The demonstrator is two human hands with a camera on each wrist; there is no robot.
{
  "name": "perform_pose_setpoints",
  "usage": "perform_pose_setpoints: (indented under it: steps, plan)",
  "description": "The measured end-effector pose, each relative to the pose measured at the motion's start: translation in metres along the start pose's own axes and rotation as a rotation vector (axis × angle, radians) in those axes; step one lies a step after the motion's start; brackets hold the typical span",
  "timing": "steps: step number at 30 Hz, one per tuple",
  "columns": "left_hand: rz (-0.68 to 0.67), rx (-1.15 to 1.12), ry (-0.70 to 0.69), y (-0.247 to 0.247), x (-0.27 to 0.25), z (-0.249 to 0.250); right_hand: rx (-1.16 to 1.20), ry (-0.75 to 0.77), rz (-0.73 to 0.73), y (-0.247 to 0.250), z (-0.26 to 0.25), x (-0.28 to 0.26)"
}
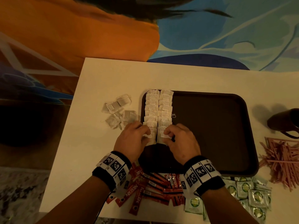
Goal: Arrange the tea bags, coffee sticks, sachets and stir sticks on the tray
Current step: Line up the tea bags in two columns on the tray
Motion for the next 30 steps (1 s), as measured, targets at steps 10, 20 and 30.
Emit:
perform_pose_setpoints:
  steps: [10, 20, 30]
  plan:
    - [-0.015, -0.014, -0.053, -0.008, -0.004, 0.000, 0.005, -0.012, -0.051, -0.010, -0.005, -0.003]
    - [0.000, -0.024, -0.112, -0.010, -0.011, 0.001, -0.002, -0.022, -0.091, -0.012, -0.004, -0.006]
    - [0.107, -0.019, 0.106, 0.040, -0.011, -0.070, 0.023, 0.110, -0.089, -0.016, -0.058, 0.011]
Point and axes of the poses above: each hand's wrist, its own x-axis towards the middle knuckle, its own y-axis out of the back of the hand, z = x × y, the point moved 7 cm from there along x, towards the middle knuckle, and after that the axes turned 5 degrees about x, right-handed, at the moved point
